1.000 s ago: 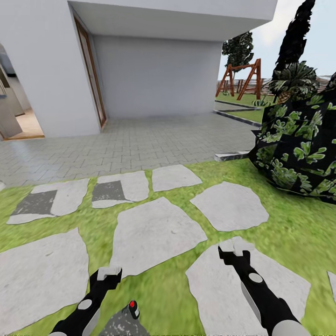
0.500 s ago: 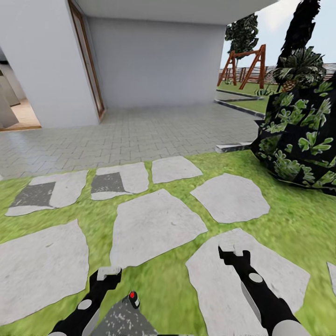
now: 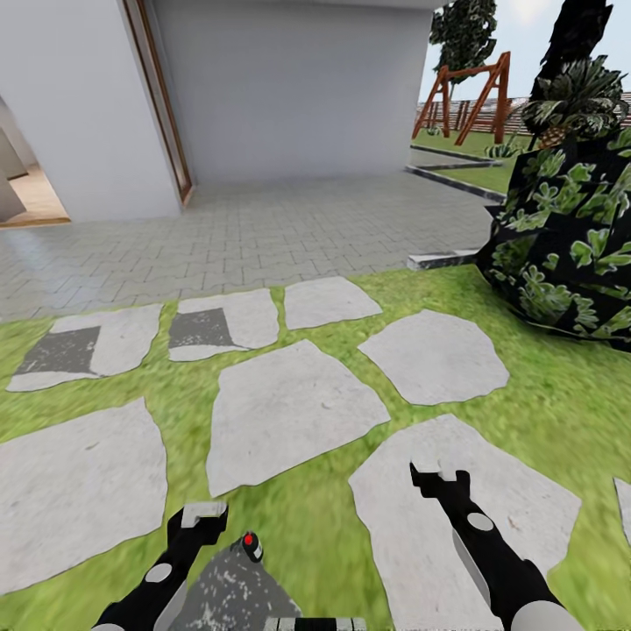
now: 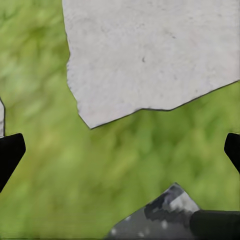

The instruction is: In the garden, pick up the pesticide atomizer on the floor and spray pesticide onto both trees until each tree trunk is fully covered.

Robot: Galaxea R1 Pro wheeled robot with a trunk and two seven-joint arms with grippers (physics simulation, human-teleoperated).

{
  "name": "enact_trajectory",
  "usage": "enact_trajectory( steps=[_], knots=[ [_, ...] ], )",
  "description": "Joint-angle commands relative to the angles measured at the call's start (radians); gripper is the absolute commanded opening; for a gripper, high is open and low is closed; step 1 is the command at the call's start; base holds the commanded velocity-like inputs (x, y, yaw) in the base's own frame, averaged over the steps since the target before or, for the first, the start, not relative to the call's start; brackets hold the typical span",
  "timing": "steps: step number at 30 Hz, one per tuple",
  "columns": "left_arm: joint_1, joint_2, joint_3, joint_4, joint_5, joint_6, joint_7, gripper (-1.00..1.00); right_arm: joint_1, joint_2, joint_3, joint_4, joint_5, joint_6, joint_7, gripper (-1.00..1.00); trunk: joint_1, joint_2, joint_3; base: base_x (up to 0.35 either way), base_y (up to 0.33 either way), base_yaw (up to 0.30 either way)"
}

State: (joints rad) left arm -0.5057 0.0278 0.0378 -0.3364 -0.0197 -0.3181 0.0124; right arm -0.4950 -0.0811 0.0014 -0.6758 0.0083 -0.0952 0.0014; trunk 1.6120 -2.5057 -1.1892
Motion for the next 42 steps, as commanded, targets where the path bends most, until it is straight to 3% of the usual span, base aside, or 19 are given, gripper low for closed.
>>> enact_trajectory(
  steps=[1,8,19,42],
  knots=[
    [-0.001,0.000,0.002,0.001,-0.002,-0.004,0.001,1.00,0.000,0.000,0.000,0.001,0.001,-0.003,0.000,1.00,0.000,-0.001,-0.005,0.000,0.000,0.000],
    [-0.001,0.000,0.002,0.002,-0.003,-0.004,0.001,1.00,0.000,0.000,0.000,0.001,0.001,-0.003,0.000,1.00,0.003,-0.002,-0.032,0.000,0.000,0.000],
    [0.003,-0.001,0.002,-0.001,-0.003,-0.007,0.001,1.00,0.000,0.000,0.000,0.001,0.001,-0.003,0.000,1.00,0.003,-0.002,-0.032,0.021,-0.017,0.000],
    [0.004,0.001,0.002,-0.006,-0.003,-0.008,0.001,1.00,0.000,0.000,0.000,0.001,0.001,-0.003,0.000,1.00,0.003,-0.002,-0.032,-0.011,-0.204,0.000]
  ],
)
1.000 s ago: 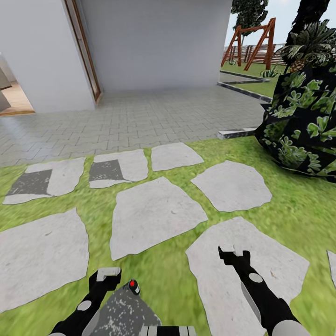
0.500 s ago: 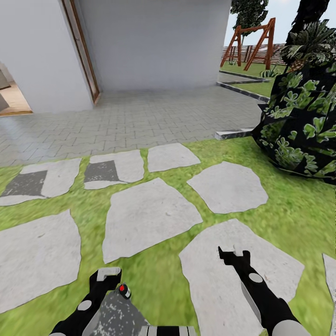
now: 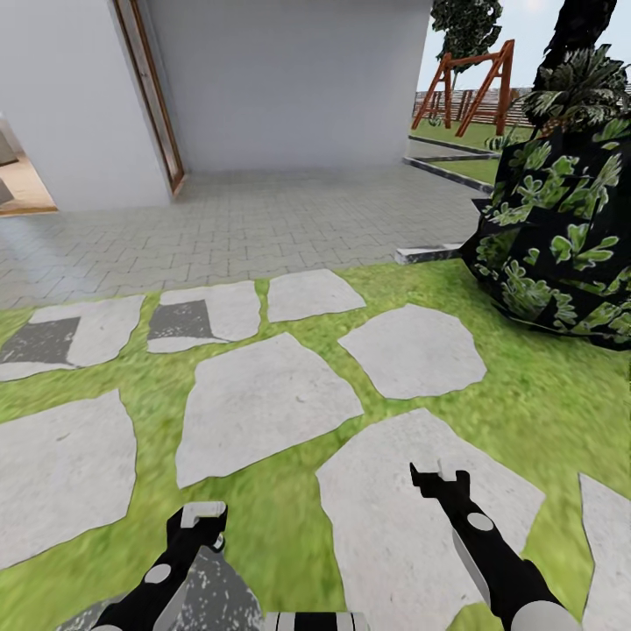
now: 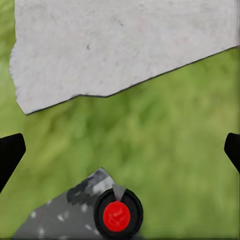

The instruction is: In the garden, pick up the pesticide atomizer on the floor and spray pesticide onto both trees until each tree trunk is fully covered.

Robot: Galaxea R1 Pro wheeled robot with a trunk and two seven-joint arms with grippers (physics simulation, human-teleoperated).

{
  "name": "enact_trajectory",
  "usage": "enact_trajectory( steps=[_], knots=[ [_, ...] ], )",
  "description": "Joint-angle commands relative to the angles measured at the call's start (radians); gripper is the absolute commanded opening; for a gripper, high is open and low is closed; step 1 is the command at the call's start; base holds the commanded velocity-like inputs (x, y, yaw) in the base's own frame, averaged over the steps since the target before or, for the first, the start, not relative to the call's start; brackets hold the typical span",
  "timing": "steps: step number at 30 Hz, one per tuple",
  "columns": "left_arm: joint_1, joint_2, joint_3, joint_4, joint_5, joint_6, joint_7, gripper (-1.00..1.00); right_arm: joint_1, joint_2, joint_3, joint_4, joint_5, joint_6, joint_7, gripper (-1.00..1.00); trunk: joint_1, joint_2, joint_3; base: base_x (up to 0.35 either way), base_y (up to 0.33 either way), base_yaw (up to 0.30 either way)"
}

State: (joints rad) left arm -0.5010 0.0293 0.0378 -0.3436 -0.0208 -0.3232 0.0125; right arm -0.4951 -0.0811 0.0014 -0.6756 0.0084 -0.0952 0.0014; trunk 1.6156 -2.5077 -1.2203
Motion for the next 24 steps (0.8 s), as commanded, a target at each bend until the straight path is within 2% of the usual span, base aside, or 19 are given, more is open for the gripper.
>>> enact_trajectory(
  steps=[1,7,13,24],
  knots=[
    [0.000,0.000,0.002,0.001,-0.002,-0.003,0.001,1.00,0.000,0.000,0.000,0.001,0.001,-0.003,0.000,1.00,0.000,0.000,-0.001,-0.027,-0.023,0.000],
    [0.002,0.002,0.002,-0.001,-0.002,-0.006,0.001,1.00,0.000,0.000,0.000,0.001,0.001,-0.003,0.000,1.00,0.000,0.000,-0.001,-0.009,-0.008,0.000],
    [0.004,0.004,0.013,0.002,0.000,-0.009,0.003,1.00,0.000,0.001,0.000,0.001,0.001,-0.003,0.000,1.00,0.002,-0.002,-0.030,-0.001,-0.001,0.033],
    [0.004,0.006,0.006,0.009,-0.002,-0.012,0.003,1.00,0.000,0.001,0.000,0.003,0.001,-0.003,0.000,1.00,0.007,-0.004,-0.089,0.000,0.000,0.078]
  ],
)
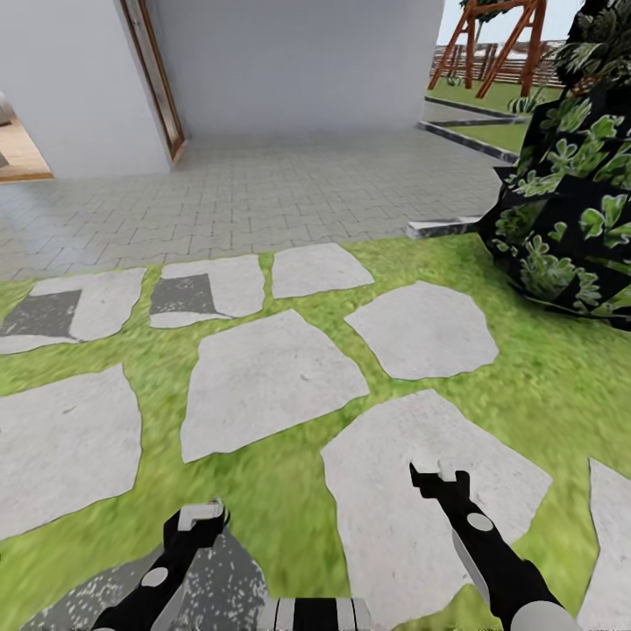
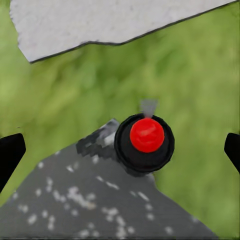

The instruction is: In the garden, pick up the pesticide atomizer on the floor and spray pesticide onto both trees until each tree trunk is fully covered.

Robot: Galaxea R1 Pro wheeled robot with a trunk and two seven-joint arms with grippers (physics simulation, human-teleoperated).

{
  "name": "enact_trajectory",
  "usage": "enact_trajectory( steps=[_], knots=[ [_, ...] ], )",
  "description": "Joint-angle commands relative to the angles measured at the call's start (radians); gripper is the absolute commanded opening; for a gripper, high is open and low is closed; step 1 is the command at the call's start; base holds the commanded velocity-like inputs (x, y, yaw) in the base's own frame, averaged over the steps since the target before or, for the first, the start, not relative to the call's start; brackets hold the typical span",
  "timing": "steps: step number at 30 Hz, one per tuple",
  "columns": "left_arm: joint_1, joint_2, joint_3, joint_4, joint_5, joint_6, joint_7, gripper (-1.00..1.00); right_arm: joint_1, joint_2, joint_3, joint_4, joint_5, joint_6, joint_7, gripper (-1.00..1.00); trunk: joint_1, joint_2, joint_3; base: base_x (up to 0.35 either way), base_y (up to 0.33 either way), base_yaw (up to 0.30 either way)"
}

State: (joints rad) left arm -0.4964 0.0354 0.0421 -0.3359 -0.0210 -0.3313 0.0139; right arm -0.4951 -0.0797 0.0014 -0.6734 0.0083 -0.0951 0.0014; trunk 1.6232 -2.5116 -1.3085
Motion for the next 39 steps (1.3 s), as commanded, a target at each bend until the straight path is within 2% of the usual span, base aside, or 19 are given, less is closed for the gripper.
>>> enact_trajectory(
  steps=[1,13,21,39],
  knots=[
    [-0.001,-0.001,0.001,0.001,-0.002,-0.004,0.001,1.00,0.000,0.000,0.000,0.001,0.001,-0.003,0.000,1.00,0.000,-0.001,-0.006,0.000,0.000,0.080],
    [-0.001,-0.002,-0.002,0.002,-0.003,-0.005,0.000,1.00,0.000,-0.001,0.000,0.001,0.001,-0.003,0.000,1.00,0.006,-0.003,-0.071,0.000,0.000,0.066],
    [-0.001,-0.002,-0.002,0.002,-0.004,-0.005,0.000,1.00,0.000,-0.001,0.000,0.001,0.001,-0.003,0.000,1.00,0.009,-0.005,-0.113,0.000,0.000,-0.120],
    [-0.001,0.001,-0.002,-0.002,-0.002,-0.008,0.000,1.00,0.000,0.000,0.000,0.003,0.002,-0.003,0.000,1.00,0.009,-0.005,-0.117,0.063,0.000,-0.025]
  ],
)
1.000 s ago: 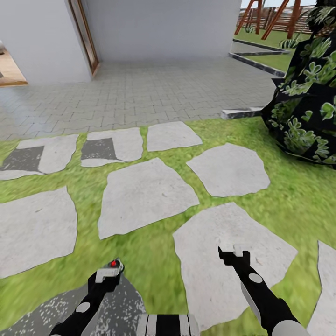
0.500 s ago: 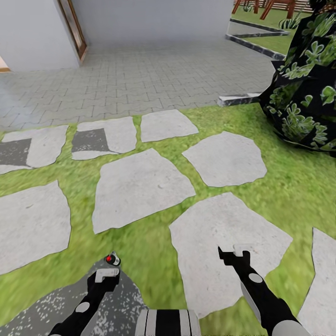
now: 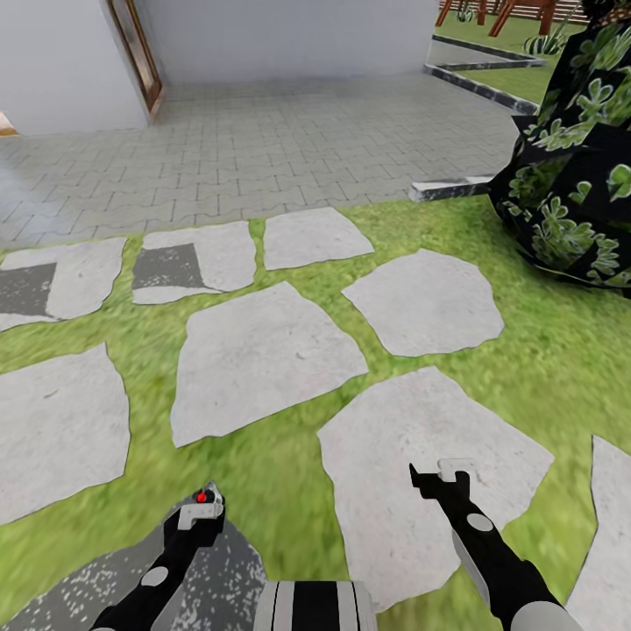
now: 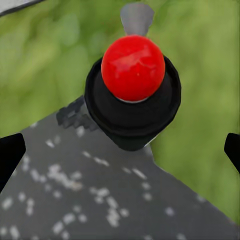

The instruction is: In the garden, pick up the pesticide atomizer on the floor and spray pesticide onto both trees until each tree trunk is fully covered.

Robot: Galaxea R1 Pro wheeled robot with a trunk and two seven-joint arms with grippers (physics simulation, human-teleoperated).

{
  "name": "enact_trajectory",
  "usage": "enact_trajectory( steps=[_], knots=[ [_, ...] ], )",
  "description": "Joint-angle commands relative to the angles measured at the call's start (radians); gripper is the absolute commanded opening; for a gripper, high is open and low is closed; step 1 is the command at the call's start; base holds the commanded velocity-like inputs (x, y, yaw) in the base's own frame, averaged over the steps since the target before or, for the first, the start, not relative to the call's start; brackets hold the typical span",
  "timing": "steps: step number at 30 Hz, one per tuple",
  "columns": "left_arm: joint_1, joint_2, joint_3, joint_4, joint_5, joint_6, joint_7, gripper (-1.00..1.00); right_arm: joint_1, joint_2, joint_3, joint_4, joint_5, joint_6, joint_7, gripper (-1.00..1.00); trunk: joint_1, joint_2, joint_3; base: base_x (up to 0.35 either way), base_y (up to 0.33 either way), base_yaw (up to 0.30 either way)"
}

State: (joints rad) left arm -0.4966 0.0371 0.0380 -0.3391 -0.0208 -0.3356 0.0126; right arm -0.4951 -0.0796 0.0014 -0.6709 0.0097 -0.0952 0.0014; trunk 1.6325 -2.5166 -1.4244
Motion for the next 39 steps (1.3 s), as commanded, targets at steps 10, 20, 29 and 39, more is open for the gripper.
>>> enact_trajectory(
  steps=[10,20,29,39],
  knots=[
    [0.000,0.000,0.002,0.002,-0.002,-0.003,0.001,1.00,0.000,0.000,0.000,0.001,0.001,-0.003,0.000,1.00,0.000,0.000,-0.001,0.103,0.000,0.000],
    [0.000,-0.002,0.002,0.001,-0.002,-0.003,0.001,1.00,0.000,0.000,0.000,0.001,0.001,-0.003,0.000,1.00,0.000,0.000,-0.001,0.005,0.000,0.000],
    [0.001,-0.001,0.002,-0.005,-0.002,-0.005,0.001,1.00,0.000,0.000,0.000,0.002,0.001,-0.004,0.000,1.00,0.000,0.000,0.000,0.000,0.000,0.000],
    [0.001,0.000,0.002,-0.006,-0.002,-0.005,0.001,1.00,0.000,0.000,0.000,0.002,0.001,-0.005,0.000,1.00,0.000,0.000,0.006,-0.019,0.000,0.000]
  ],
)
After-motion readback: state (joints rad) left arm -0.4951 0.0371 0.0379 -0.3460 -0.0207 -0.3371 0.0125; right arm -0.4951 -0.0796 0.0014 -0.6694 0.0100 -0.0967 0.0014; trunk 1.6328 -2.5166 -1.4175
